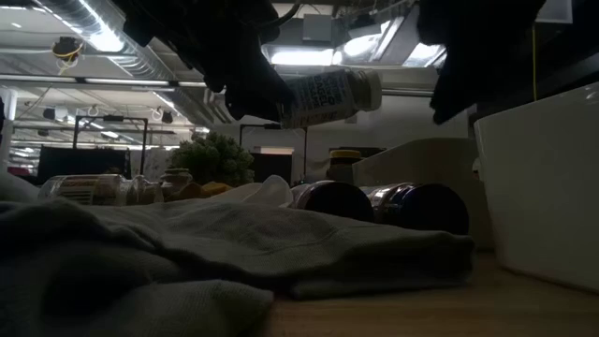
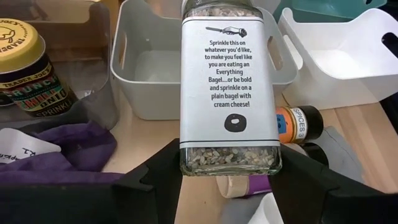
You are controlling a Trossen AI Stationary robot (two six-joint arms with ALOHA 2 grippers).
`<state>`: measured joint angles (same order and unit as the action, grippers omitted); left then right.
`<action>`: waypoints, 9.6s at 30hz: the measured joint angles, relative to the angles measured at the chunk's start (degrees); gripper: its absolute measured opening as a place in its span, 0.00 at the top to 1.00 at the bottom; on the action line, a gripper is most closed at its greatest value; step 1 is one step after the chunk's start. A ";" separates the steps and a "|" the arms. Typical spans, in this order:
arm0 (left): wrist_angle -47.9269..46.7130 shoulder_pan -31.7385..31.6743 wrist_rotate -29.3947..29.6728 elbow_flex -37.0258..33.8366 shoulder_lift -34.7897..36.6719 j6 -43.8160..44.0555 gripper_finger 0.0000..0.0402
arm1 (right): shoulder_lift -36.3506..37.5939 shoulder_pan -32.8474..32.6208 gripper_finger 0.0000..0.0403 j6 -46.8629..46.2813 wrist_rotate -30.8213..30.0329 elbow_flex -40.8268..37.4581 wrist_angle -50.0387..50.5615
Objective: Sort spices by type
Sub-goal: Put the white seasoning bottle into the gray bin, then put the top brown seasoning bottle into the white bin
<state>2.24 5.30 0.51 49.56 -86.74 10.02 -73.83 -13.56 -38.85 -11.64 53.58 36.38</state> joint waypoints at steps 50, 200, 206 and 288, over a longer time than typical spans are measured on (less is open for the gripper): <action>7.68 0.07 0.15 0.00 0.02 -1.54 0.52 | -6.20 0.09 0.54 27.42 -1.42 0.00 -36.13; 5.29 -2.80 0.33 -0.17 0.07 6.14 0.37 | -0.72 4.13 0.50 33.57 3.81 5.52 -10.21; 5.40 -2.75 0.27 -0.15 0.07 6.13 0.38 | -0.93 4.15 0.50 32.79 4.82 6.54 2.86; -41.38 -12.81 4.26 -0.42 7.87 13.01 0.38 | -1.35 4.23 0.26 31.69 1.77 6.88 13.77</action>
<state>-39.14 -7.51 4.78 49.14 -78.87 23.03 -75.18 -9.33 -7.16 -9.87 60.47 50.15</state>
